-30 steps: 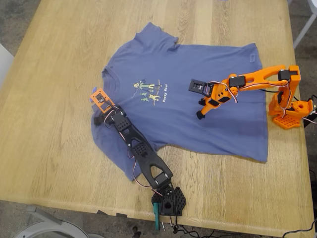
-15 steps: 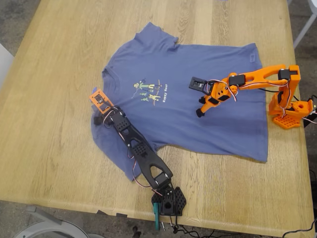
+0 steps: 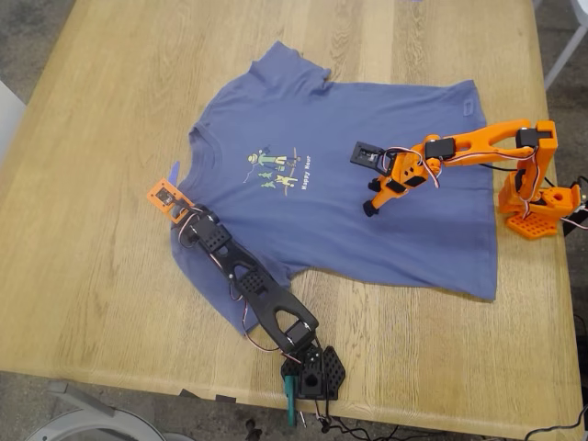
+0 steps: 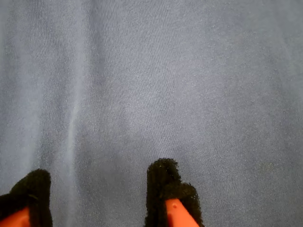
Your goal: Fold a T-shirt
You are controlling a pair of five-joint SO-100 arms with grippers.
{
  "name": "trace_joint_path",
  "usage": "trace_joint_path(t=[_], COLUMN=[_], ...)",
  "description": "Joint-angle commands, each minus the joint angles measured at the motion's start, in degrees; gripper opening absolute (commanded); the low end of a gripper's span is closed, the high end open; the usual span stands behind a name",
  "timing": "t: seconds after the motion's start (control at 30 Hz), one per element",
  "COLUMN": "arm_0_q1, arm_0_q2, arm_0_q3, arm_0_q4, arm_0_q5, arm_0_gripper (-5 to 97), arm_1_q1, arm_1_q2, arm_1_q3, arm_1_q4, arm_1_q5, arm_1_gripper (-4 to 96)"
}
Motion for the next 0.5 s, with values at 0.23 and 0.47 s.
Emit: trace_joint_path(t=[0.23, 0.47], arm_0_q1=[8.09, 8.61], arm_0_q2=[3.78, 10.63], arm_0_q3=[-2.20, -2.11], arm_0_q4=[10.37, 17.67], arm_0_q5=[-3.08, -3.08], arm_0_gripper=[0, 0], arm_1_q1=[-0.18, -0.44], arm_1_q2=[3.43, 3.43], arm_1_q3=[-1.49, -2.11], arm_1_q4=[0.18, 0.18], arm_1_q5=[0.62, 0.53], arm_1_gripper=[30.0, 29.7])
